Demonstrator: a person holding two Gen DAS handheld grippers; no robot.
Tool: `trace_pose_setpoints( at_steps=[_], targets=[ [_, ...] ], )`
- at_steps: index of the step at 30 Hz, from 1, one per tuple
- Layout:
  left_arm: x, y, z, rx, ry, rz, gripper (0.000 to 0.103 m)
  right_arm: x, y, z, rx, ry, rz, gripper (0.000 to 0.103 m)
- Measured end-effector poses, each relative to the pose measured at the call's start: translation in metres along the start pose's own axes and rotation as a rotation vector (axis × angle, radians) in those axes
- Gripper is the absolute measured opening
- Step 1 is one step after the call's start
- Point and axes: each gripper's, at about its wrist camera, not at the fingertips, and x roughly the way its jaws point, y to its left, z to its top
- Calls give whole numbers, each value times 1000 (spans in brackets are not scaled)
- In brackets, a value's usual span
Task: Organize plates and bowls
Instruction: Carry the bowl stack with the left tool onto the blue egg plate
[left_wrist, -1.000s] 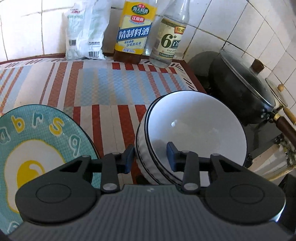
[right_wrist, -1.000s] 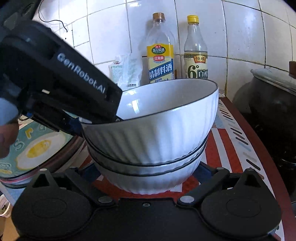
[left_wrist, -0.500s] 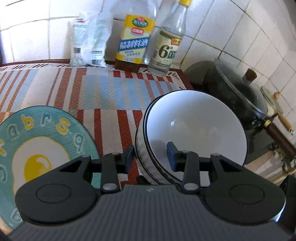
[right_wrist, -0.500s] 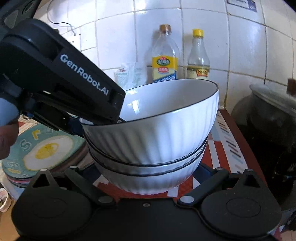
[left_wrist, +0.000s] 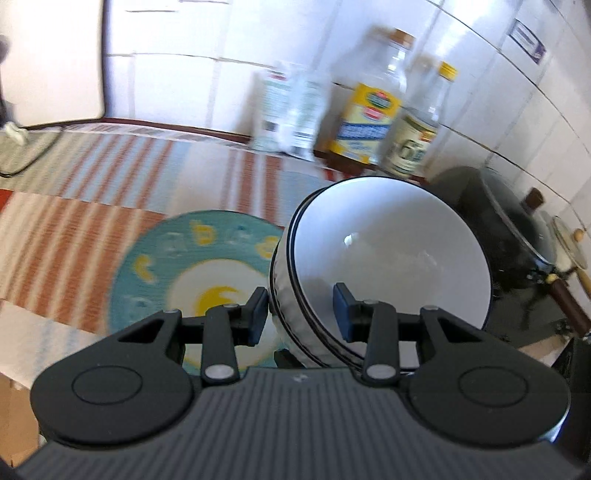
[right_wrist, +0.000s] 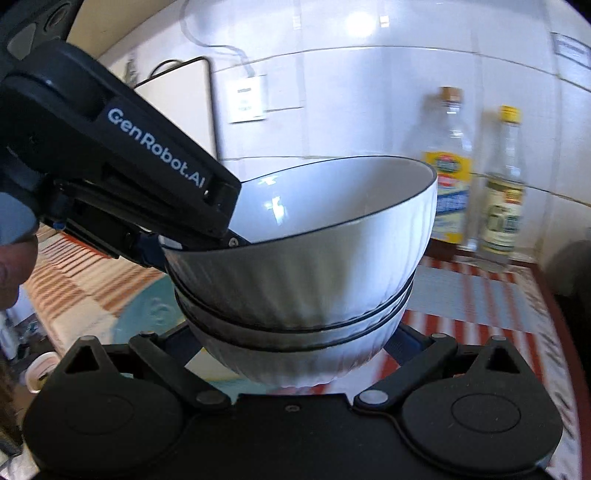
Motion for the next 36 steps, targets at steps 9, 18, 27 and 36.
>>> trace_pose_setpoints(
  at_steps=[9, 18, 27, 36],
  targets=[
    [9, 61, -2, -114, -4, 60, 36, 48, 35, 6, -74, 77, 133, 102],
    [25, 81, 1, -158, 25, 51, 36, 72, 41, 9, -88, 143, 137, 102],
    [31, 82, 4, -150, 56, 64, 36, 83, 39, 10, -98, 164, 148, 102],
    [31, 85, 7, -164, 69, 98, 42, 72, 48, 8, -109, 190, 75, 102]
  ],
)
